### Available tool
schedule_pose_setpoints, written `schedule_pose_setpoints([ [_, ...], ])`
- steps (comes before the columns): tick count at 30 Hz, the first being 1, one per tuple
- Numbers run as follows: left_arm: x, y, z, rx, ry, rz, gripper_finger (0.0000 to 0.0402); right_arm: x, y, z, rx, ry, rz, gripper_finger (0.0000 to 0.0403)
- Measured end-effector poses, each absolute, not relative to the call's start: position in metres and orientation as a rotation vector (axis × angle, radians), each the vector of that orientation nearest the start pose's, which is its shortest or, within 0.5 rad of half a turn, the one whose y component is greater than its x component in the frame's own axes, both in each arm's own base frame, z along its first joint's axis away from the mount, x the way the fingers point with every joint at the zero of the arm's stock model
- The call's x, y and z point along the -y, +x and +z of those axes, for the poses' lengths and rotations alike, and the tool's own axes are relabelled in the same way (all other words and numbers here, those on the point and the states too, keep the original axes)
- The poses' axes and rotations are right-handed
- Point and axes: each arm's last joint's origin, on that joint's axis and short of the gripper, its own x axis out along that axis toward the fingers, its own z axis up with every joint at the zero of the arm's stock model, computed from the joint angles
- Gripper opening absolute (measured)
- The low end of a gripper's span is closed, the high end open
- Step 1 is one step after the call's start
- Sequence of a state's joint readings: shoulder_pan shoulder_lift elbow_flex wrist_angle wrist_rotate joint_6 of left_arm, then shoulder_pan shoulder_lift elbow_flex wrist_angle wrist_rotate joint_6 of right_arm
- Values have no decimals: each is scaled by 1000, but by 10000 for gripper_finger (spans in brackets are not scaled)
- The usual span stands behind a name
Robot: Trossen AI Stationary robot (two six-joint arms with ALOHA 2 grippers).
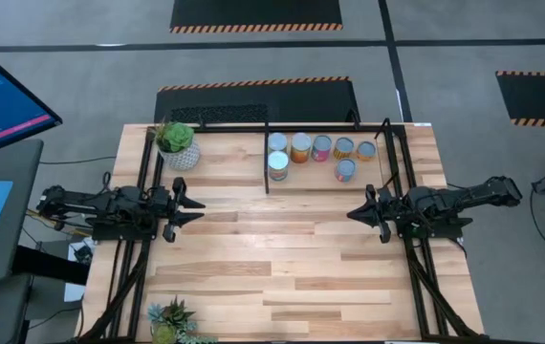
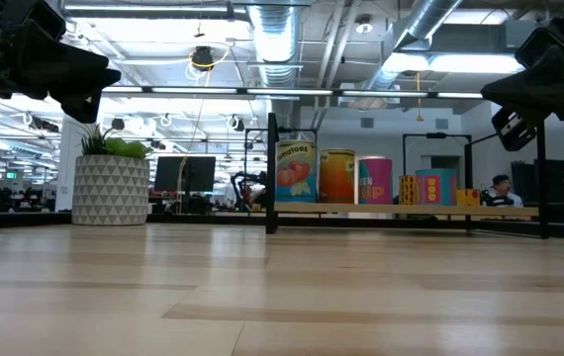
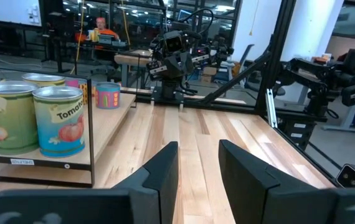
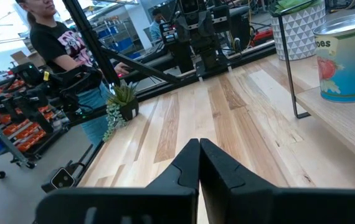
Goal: Pick and place cans onto a shelf
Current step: Return to Home Position
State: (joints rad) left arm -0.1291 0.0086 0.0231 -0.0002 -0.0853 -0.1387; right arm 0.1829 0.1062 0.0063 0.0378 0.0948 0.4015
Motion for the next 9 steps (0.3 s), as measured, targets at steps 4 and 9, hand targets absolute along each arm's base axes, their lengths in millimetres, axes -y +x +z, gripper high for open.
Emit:
schedule_pose_setpoints([
  [4,10,96,171,11,-140,-45,105,-16,102,161,-79,392,74,33],
  [9,10,96,171,11,-140,-45,105,-16,102,161,-78,393,74,33],
])
